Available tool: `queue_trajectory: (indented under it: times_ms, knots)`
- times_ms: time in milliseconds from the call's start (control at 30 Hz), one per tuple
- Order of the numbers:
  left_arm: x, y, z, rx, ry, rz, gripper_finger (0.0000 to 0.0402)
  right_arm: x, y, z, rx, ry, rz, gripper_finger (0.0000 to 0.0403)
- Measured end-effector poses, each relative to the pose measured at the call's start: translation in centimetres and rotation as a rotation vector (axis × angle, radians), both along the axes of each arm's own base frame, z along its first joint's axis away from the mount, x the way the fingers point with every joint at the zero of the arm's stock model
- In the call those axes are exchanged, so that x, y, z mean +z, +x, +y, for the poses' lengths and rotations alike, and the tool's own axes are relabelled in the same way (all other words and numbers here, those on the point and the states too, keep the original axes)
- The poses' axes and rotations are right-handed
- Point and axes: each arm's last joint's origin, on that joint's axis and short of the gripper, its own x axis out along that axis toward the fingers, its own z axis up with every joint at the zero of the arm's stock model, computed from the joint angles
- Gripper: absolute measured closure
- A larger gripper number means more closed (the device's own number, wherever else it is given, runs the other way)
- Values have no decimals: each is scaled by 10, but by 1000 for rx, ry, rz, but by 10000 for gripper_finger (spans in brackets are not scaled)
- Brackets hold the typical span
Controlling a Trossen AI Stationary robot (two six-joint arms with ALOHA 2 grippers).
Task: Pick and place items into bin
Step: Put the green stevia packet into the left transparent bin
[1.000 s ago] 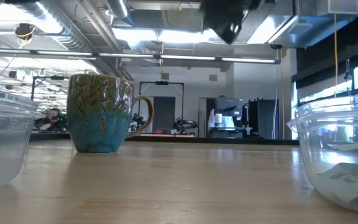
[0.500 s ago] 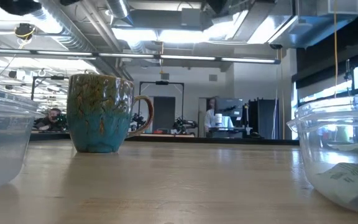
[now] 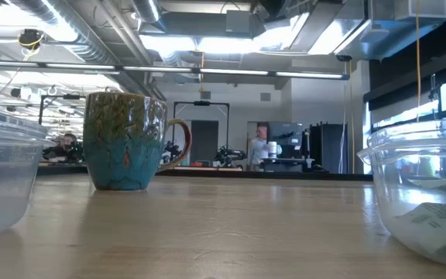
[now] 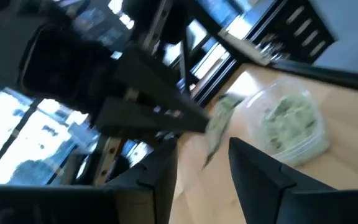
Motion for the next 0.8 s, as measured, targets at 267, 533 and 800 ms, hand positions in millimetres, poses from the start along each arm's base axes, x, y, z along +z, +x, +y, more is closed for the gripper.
queue_trajectory:
  times_ms: [267, 533, 800]
  knots:
    - [0, 0, -2, -80, -10, 8, 279, 0, 0, 0, 2, -4, 0, 403]
    - [0, 0, -1, -26, -4, 3, 339, 0, 0, 0, 4, -6, -6, 402]
    - [0, 0, -1, -36, 3, 5, 394, 1, 1, 0, 25, -38, -31, 383]
